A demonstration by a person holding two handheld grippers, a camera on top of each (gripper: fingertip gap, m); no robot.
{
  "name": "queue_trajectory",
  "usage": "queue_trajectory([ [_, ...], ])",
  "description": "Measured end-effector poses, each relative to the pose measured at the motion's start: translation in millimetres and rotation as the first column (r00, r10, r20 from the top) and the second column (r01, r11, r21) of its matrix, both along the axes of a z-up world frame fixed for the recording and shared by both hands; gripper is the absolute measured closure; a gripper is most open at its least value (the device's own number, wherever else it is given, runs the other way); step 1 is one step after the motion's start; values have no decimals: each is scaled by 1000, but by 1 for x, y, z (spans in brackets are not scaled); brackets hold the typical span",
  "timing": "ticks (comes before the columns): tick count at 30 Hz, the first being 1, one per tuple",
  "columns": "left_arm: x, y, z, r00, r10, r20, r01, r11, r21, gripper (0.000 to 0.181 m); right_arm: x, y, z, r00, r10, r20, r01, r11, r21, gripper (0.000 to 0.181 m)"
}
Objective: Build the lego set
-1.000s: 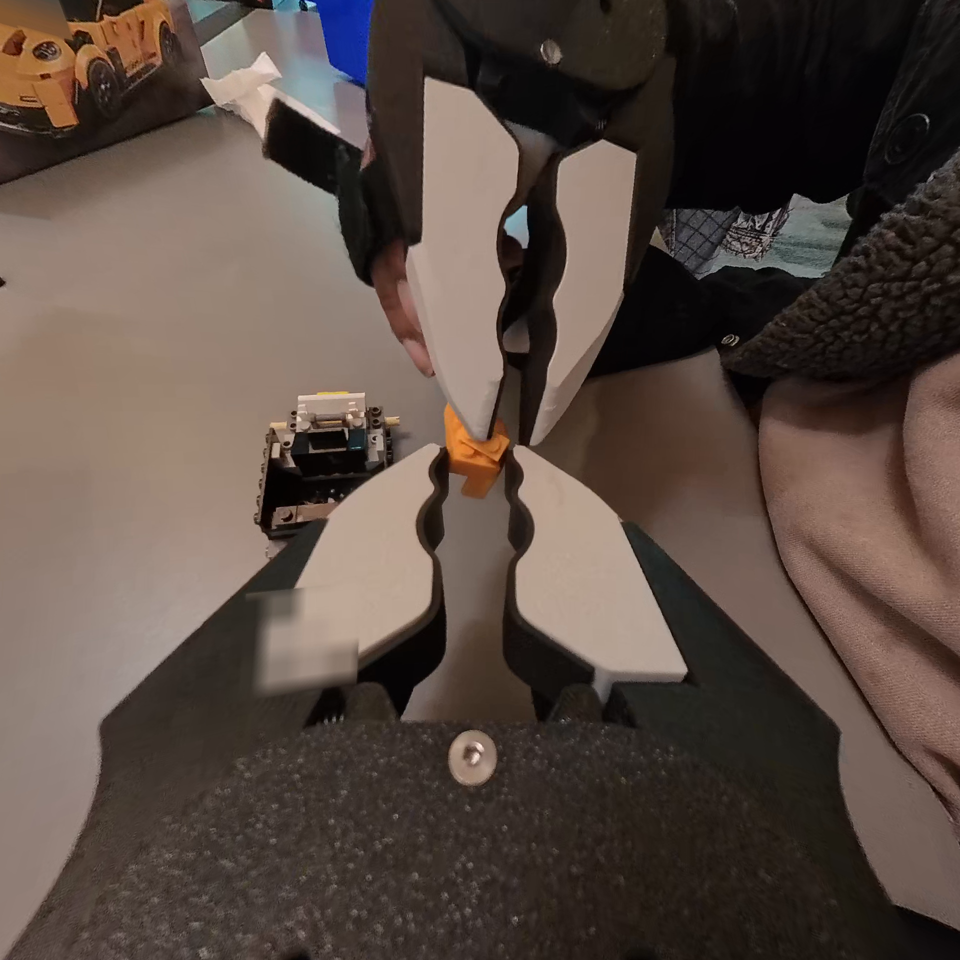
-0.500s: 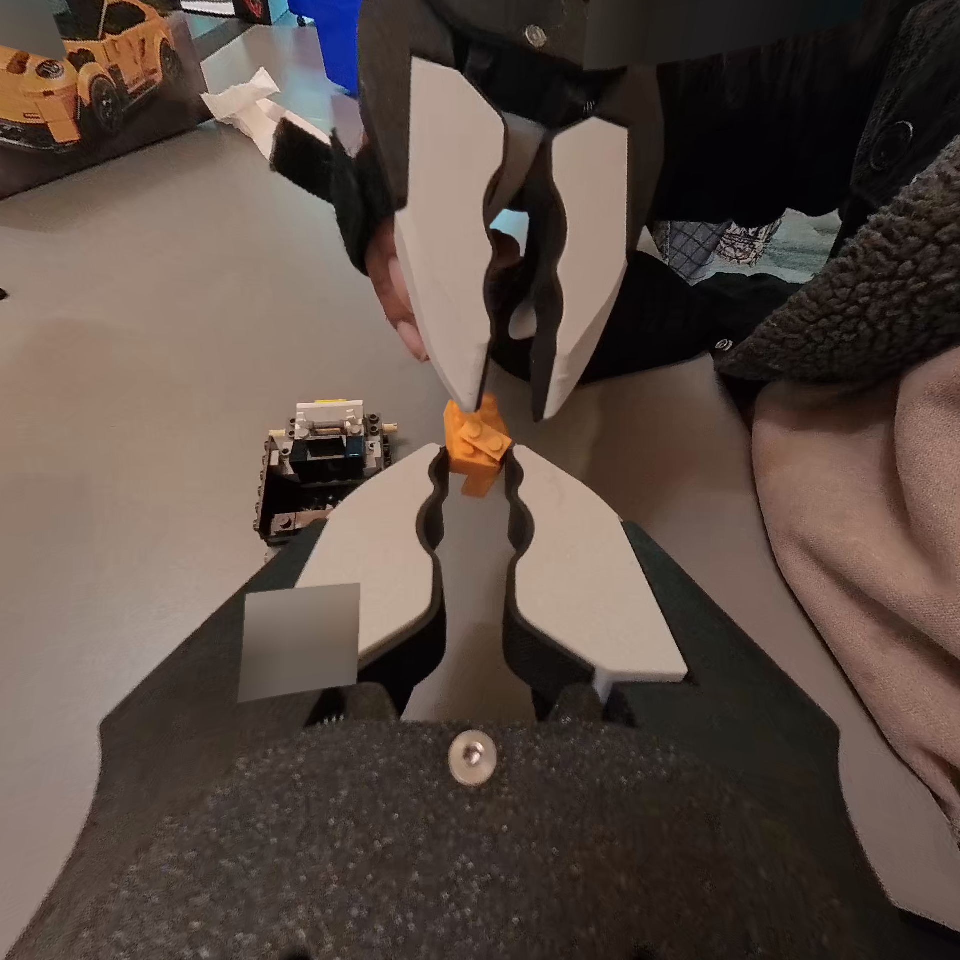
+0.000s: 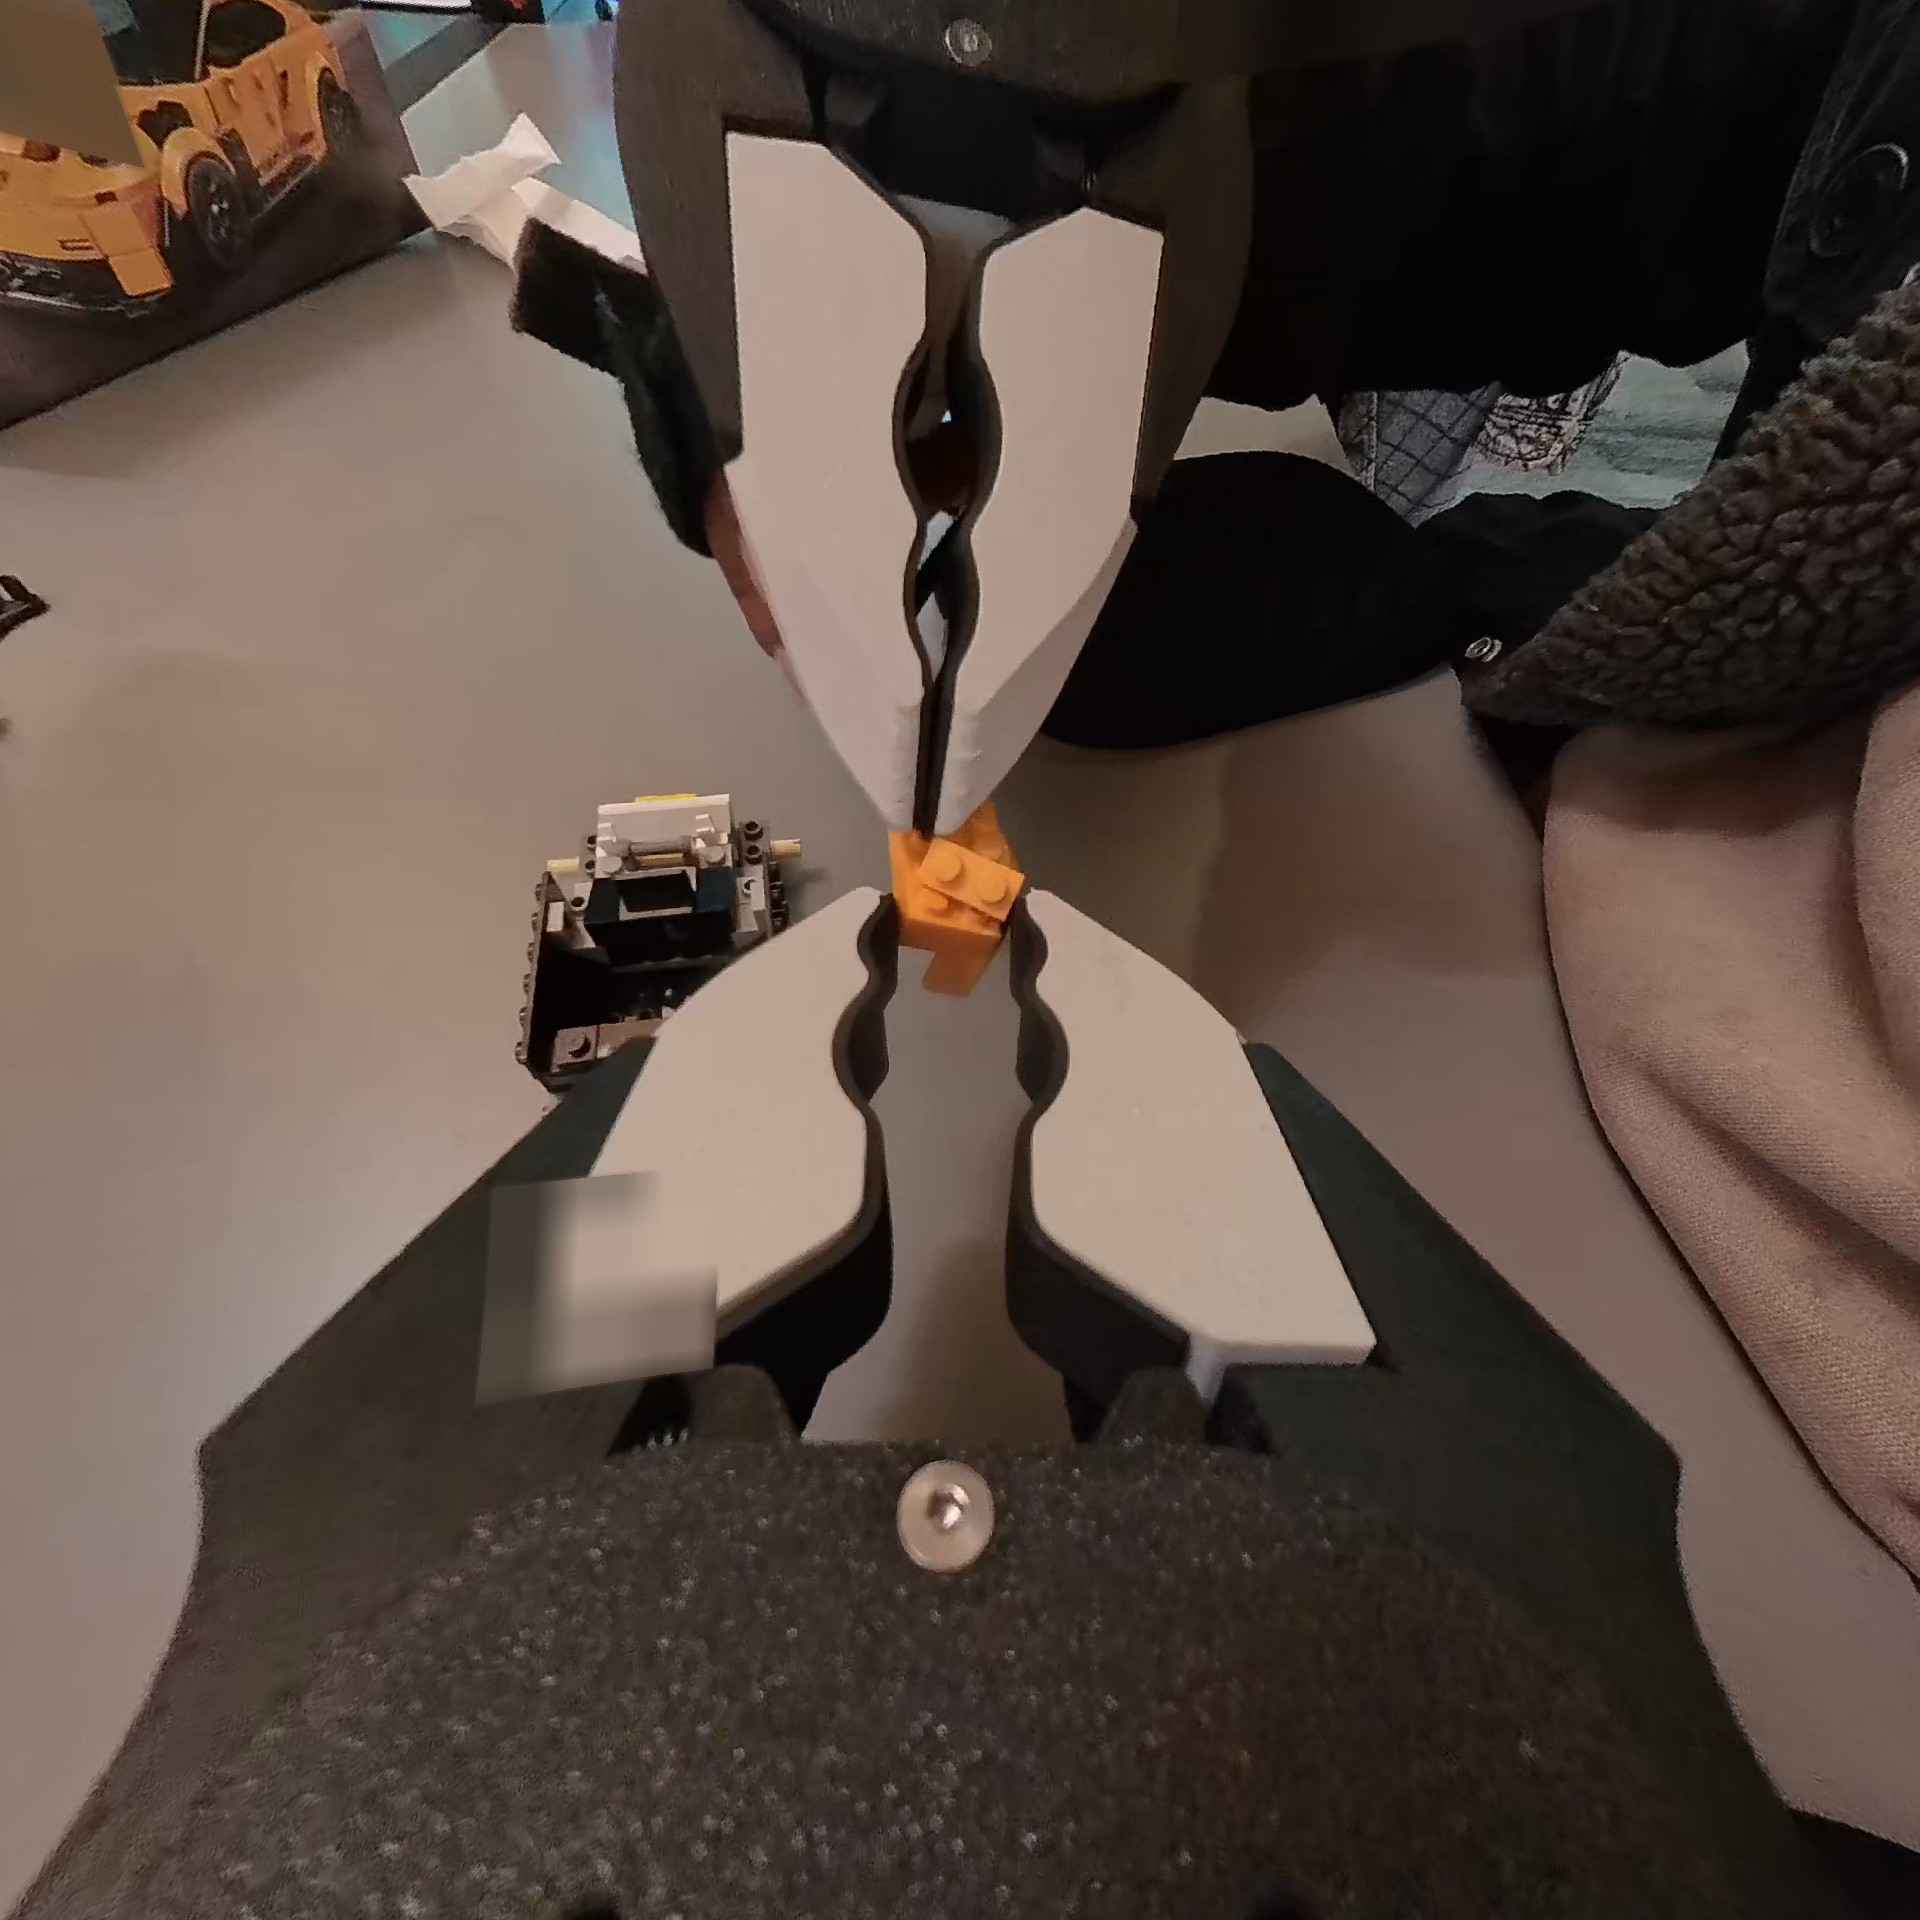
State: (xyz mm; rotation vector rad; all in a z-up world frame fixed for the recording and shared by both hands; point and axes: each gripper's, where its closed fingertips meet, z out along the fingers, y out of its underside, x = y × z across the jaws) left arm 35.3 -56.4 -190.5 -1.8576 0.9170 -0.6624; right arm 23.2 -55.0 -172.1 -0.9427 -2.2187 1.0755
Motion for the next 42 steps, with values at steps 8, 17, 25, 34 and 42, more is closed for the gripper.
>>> queue_trajectory([
  [8,2,-2,-1,1000,-12,6,12,1000,-10,161,-2,1,-1,999,-3,-34,5,999,32,181],
  [17,0,-1,2,1000,-4,30,5,1000,-9,161,16,6,-2,1000,-16,19,18,995,-97,151],
  [25,2,-3,4,999,-19,42,19,1000,-11,161,5,-5,-19,995,-61,-79,56,996,-68,159],
  [34,-1,-1,16,993,-24,112,20,999,39,155,6,-3,-13,991,-69,-114,45,978,-206,159],
  [42,5,-9,23,983,-102,151,88,992,95,166,9,-12,-22,995,-15,-98,-4,981,-193,160],
])
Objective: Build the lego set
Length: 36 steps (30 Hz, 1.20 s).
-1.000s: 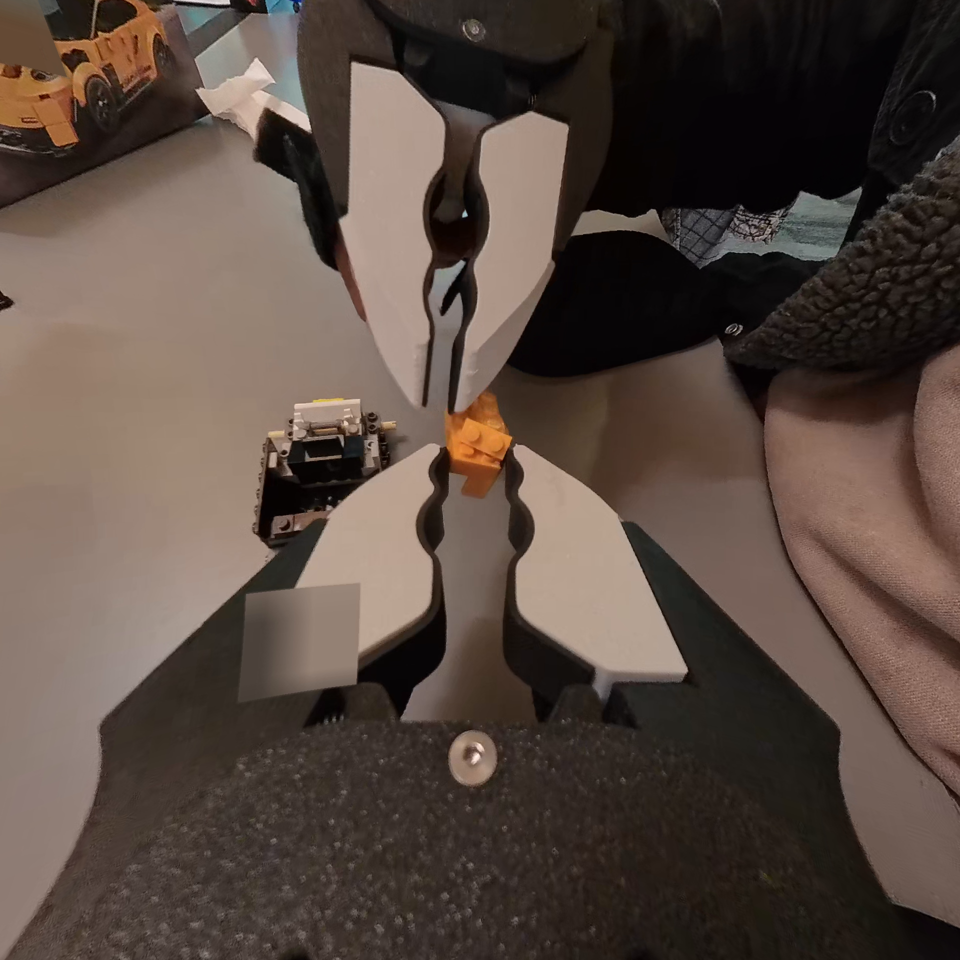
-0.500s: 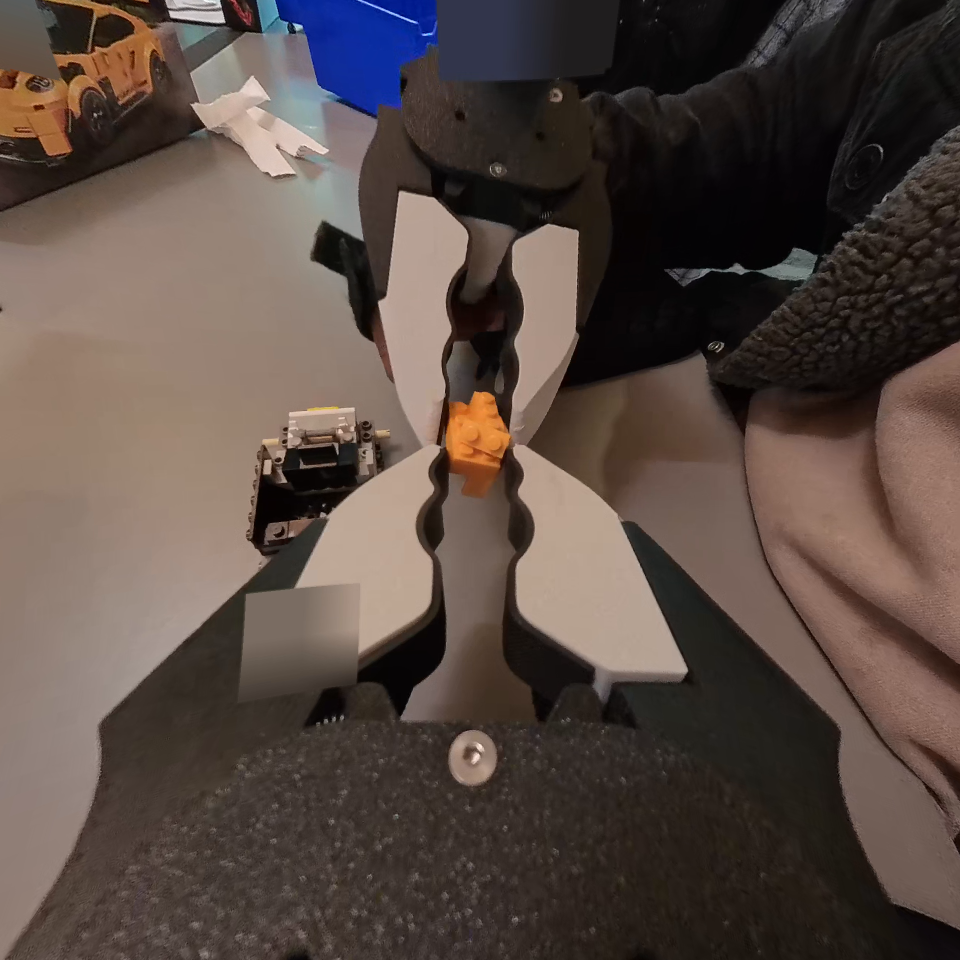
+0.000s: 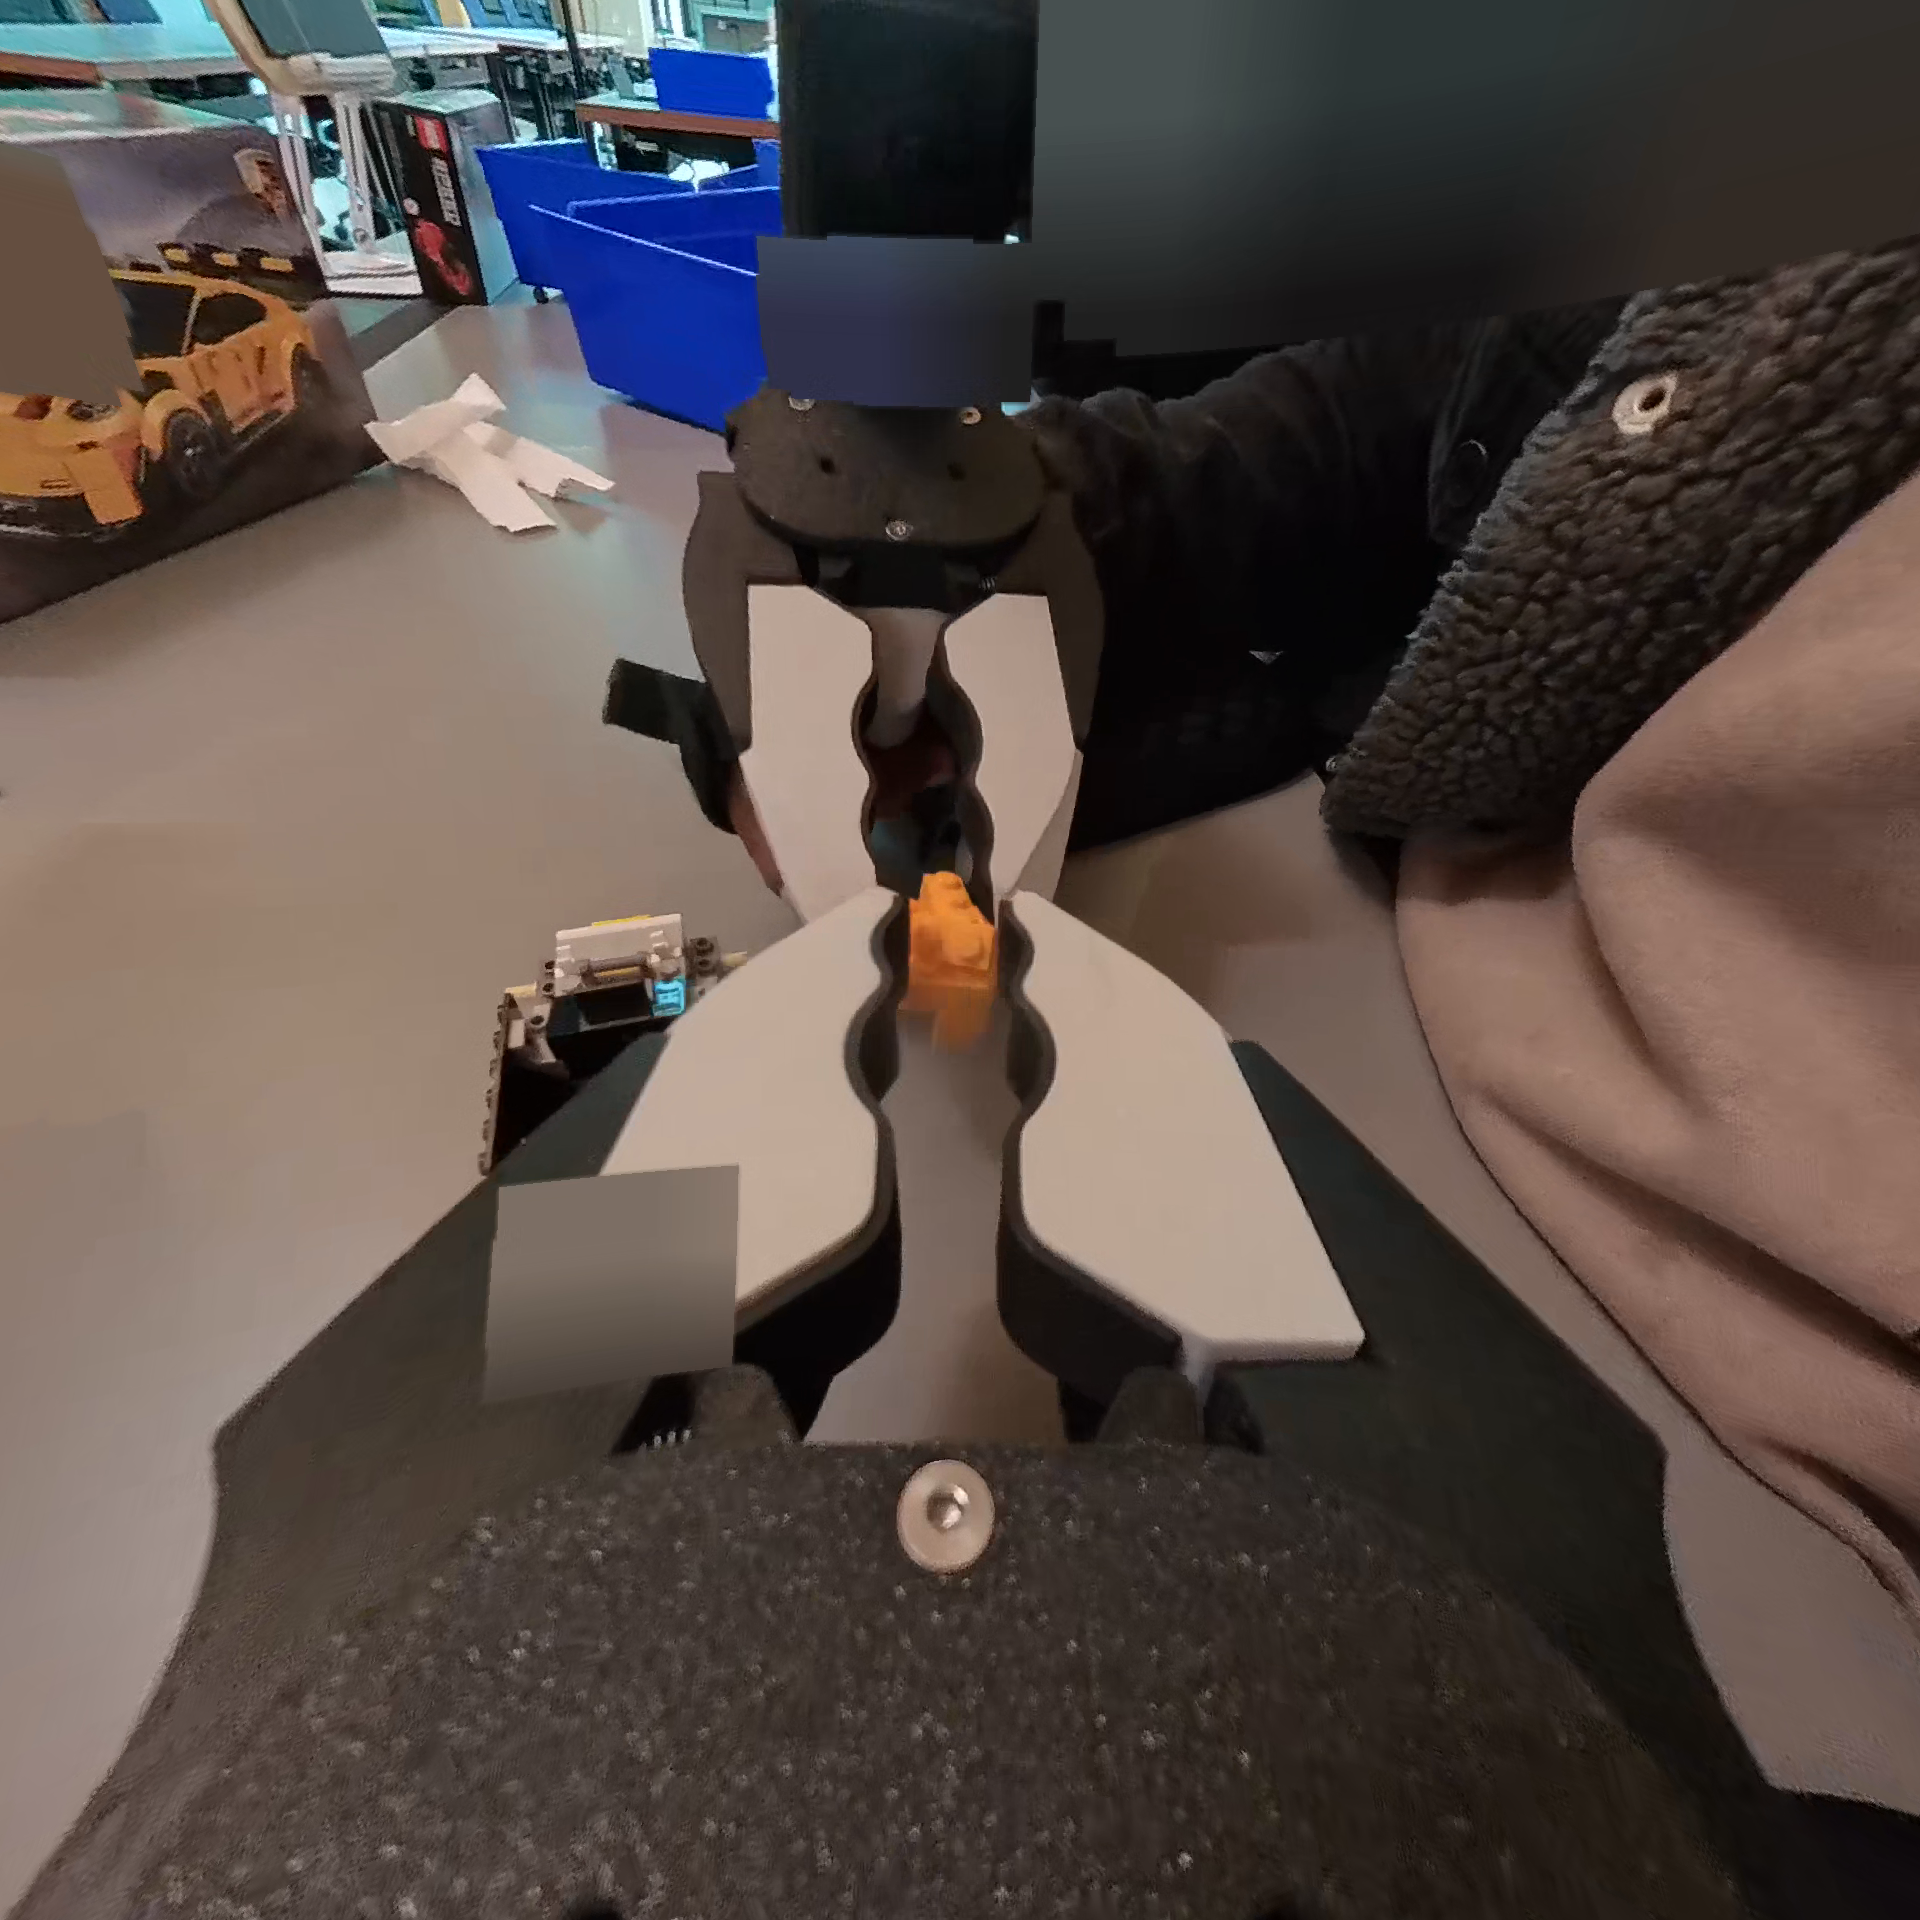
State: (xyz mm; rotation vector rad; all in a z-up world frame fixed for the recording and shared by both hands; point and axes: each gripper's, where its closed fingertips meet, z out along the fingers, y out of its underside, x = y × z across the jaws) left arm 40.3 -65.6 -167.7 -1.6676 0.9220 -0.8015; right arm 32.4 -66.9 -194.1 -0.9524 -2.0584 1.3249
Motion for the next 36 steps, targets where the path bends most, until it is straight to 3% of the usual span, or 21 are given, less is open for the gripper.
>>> queue_trajectory([
  [10,7,-7,-10,997,-56,-51,55,998,-14,164,4,-10,-3,999,51,-11,-51,997,54,159],
  [21,9,-12,-4,996,-82,-30,82,997,10,169,3,-7,-1,998,41,-52,-36,994,101,159],
  [33,3,-6,4,999,-40,6,40,999,33,165,3,-5,3,995,35,-94,-22,991,135,159],
  [36,-1,-1,-1,1000,-15,6,15,1000,-4,157,4,-7,5,993,43,-114,-25,987,159,160],
])
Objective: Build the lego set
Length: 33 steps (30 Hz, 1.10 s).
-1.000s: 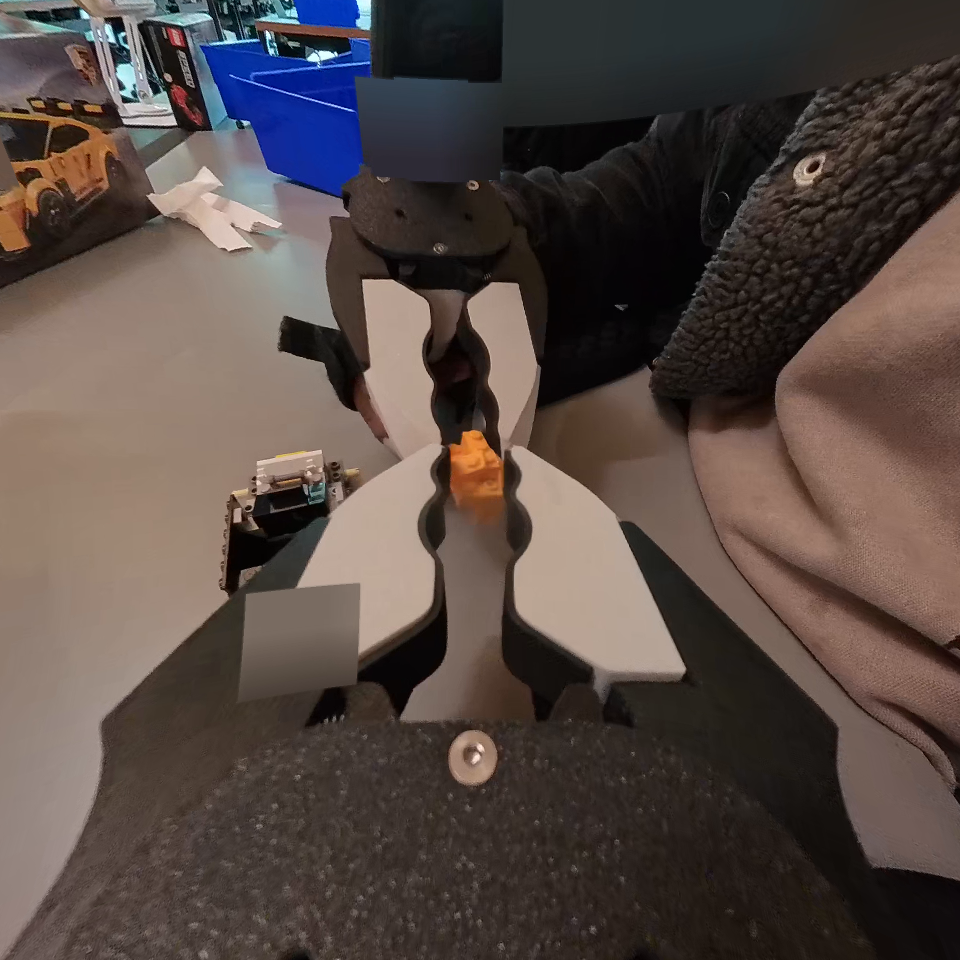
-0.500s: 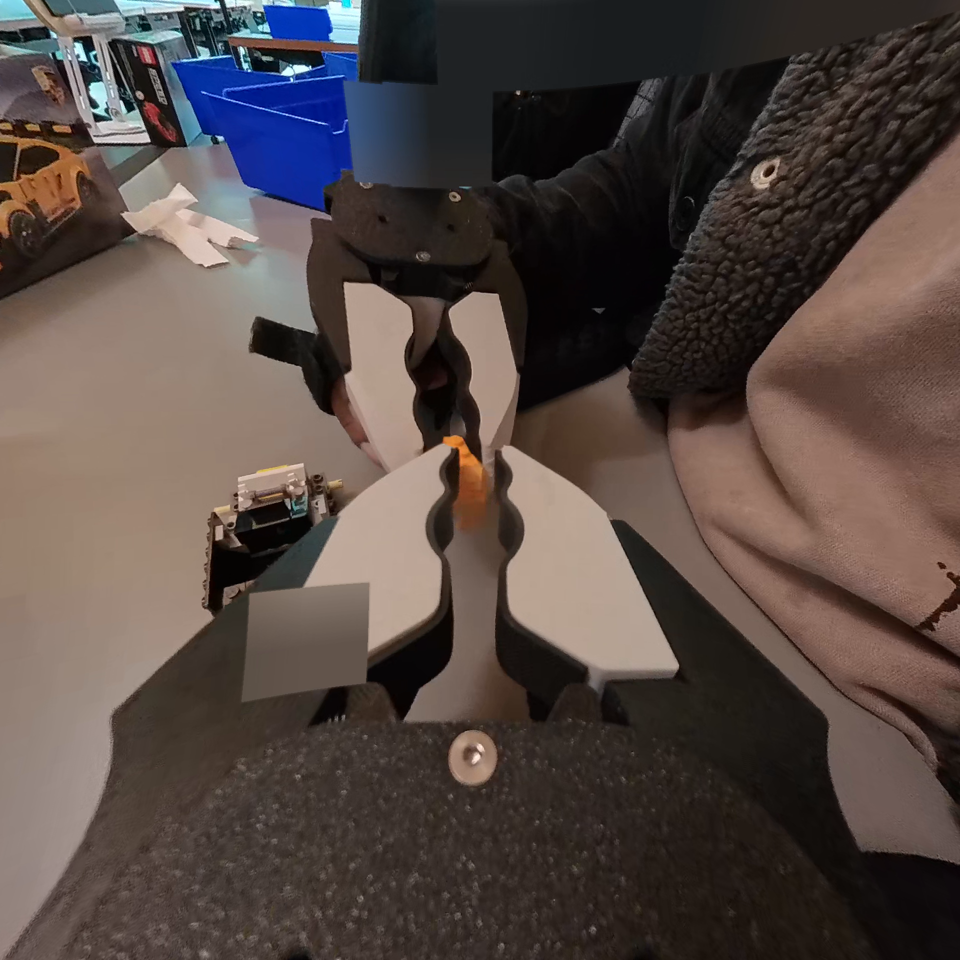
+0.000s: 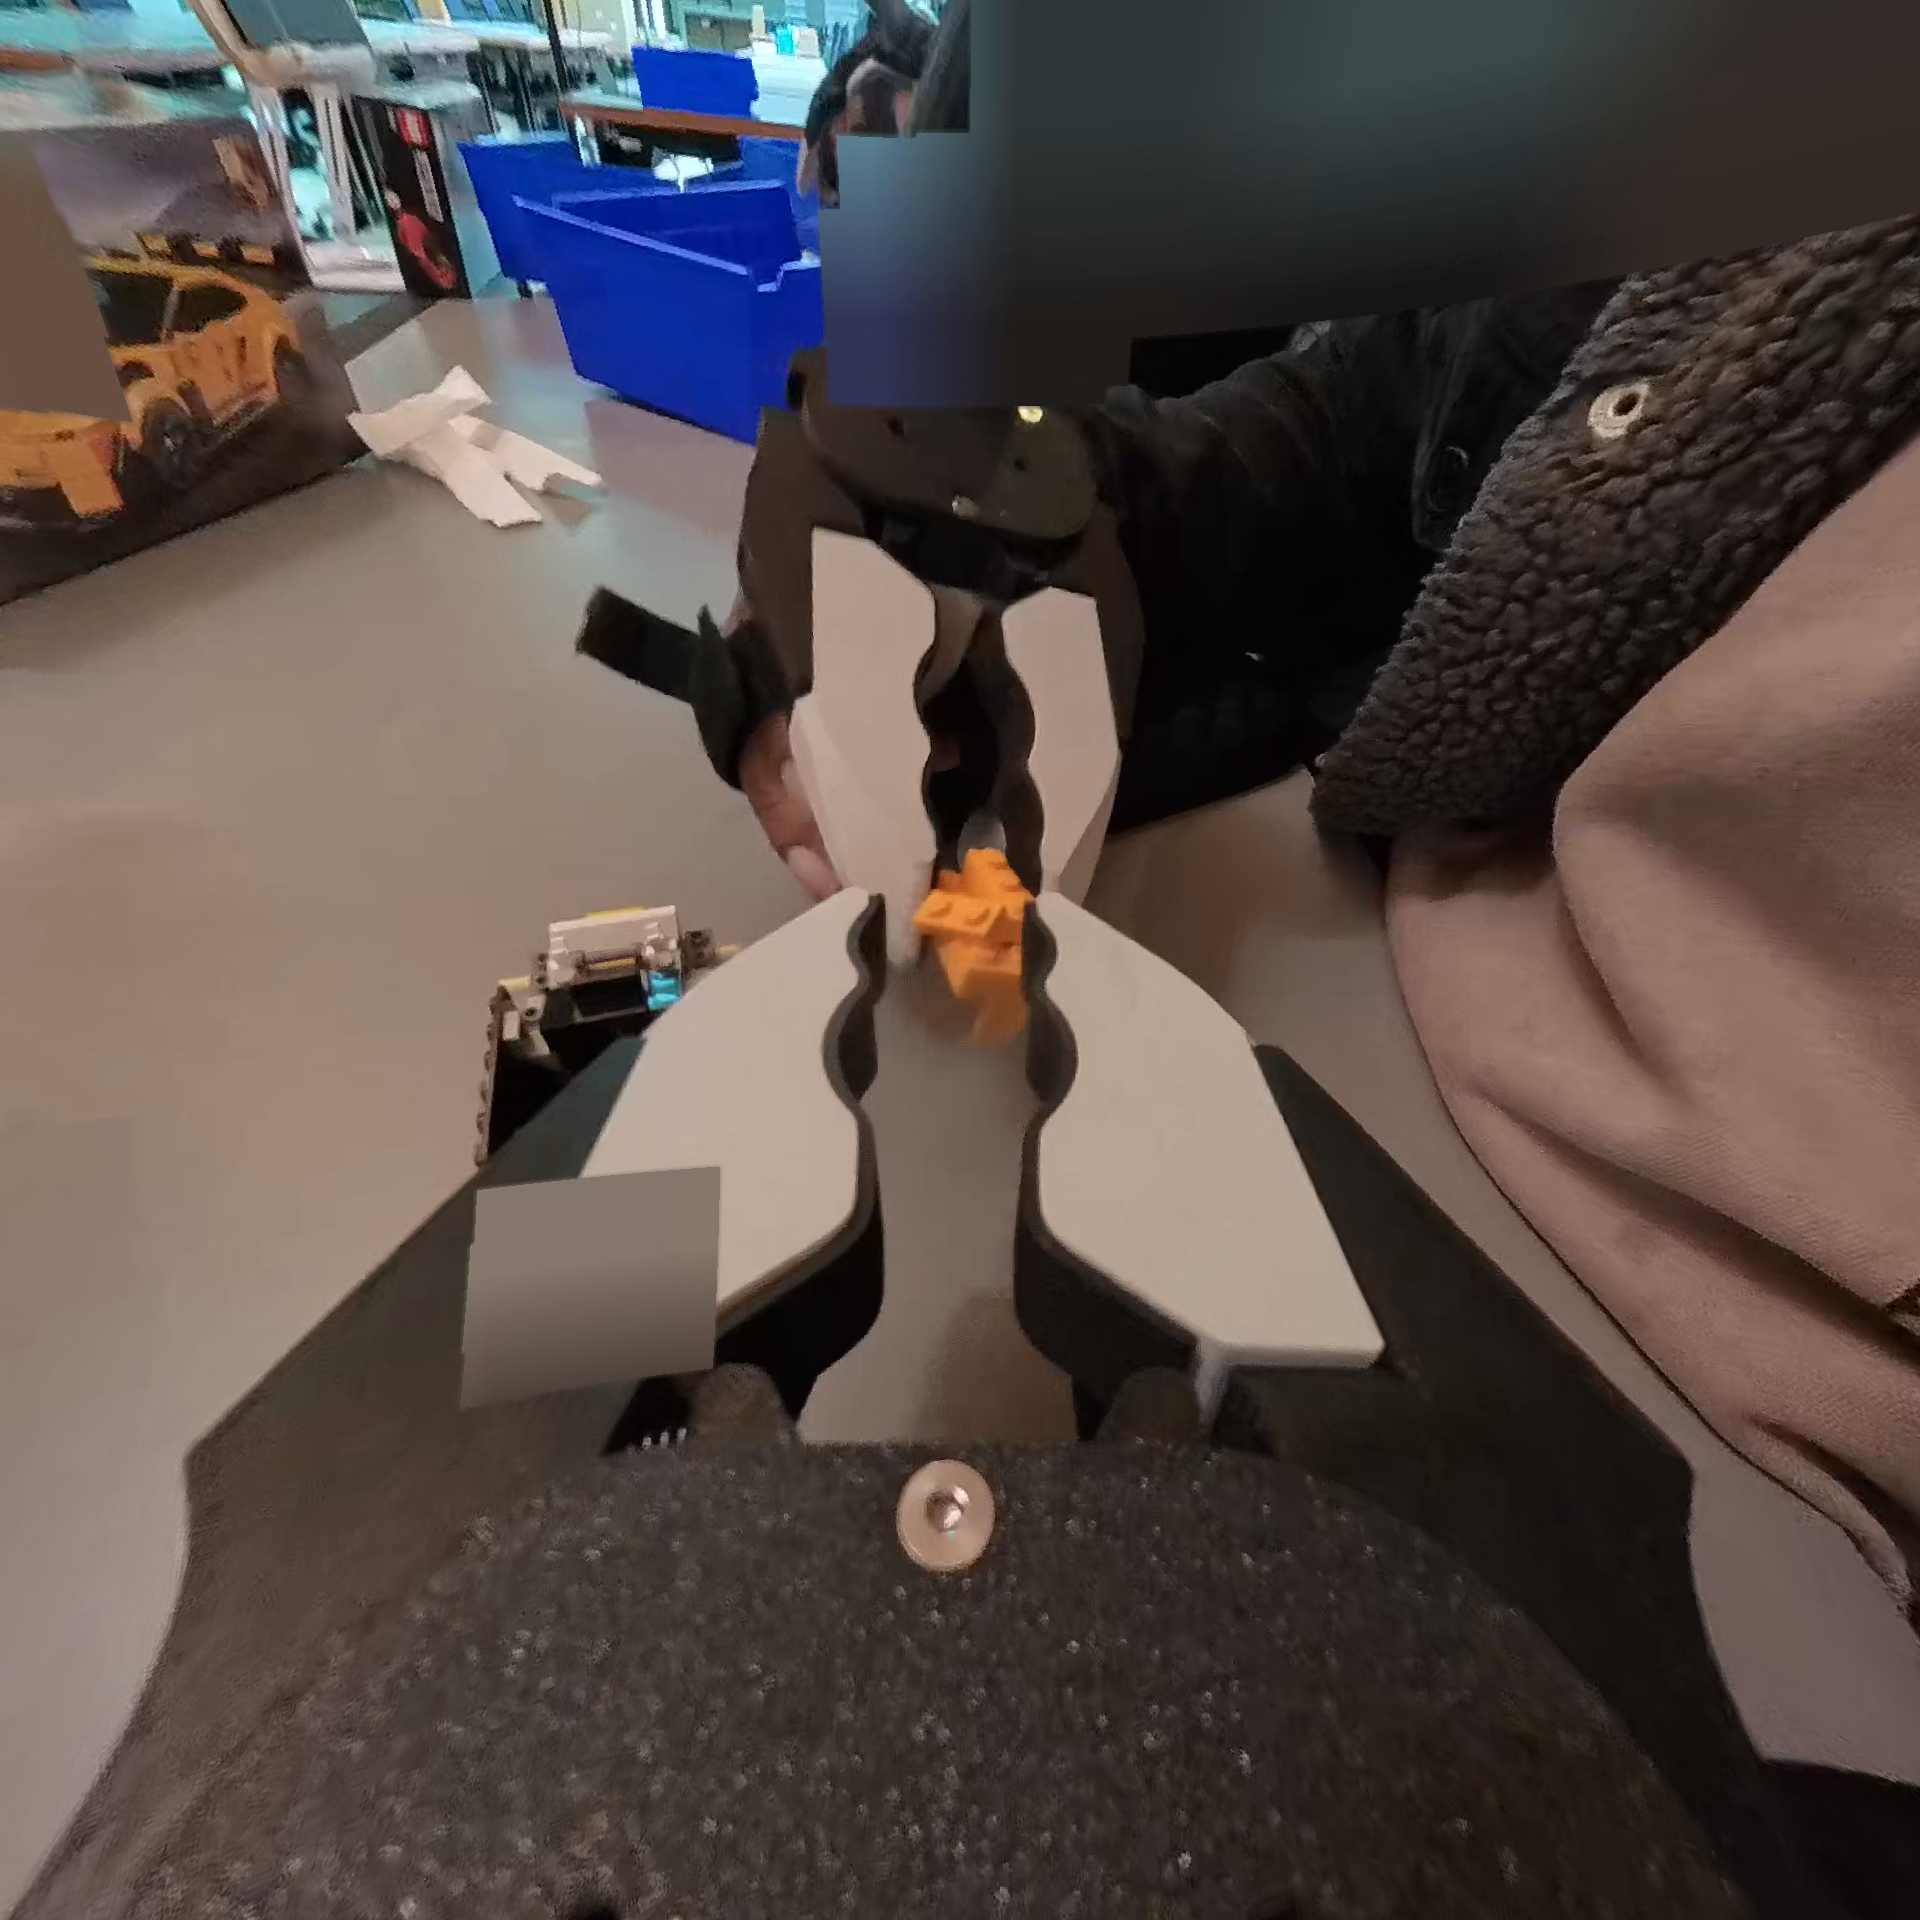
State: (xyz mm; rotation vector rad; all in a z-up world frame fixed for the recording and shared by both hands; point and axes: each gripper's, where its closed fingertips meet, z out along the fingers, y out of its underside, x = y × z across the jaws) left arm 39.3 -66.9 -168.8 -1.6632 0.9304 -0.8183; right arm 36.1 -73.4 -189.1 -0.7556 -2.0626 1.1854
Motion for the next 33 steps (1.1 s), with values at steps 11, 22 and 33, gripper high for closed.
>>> queue_trajectory([
  [11,4,-2,-10,999,-22,-29,21,999,-44,156,0,0,-3,1000,-8,-4,8,999,46,160],
  [22,6,-5,-7,999,-36,-29,36,999,-21,164,0,1,-5,1000,-14,-3,14,998,62,159],
  [33,-6,10,-23,941,120,-316,-84,989,125,164,-5,19,-17,991,-107,85,103,994,48,160],
])
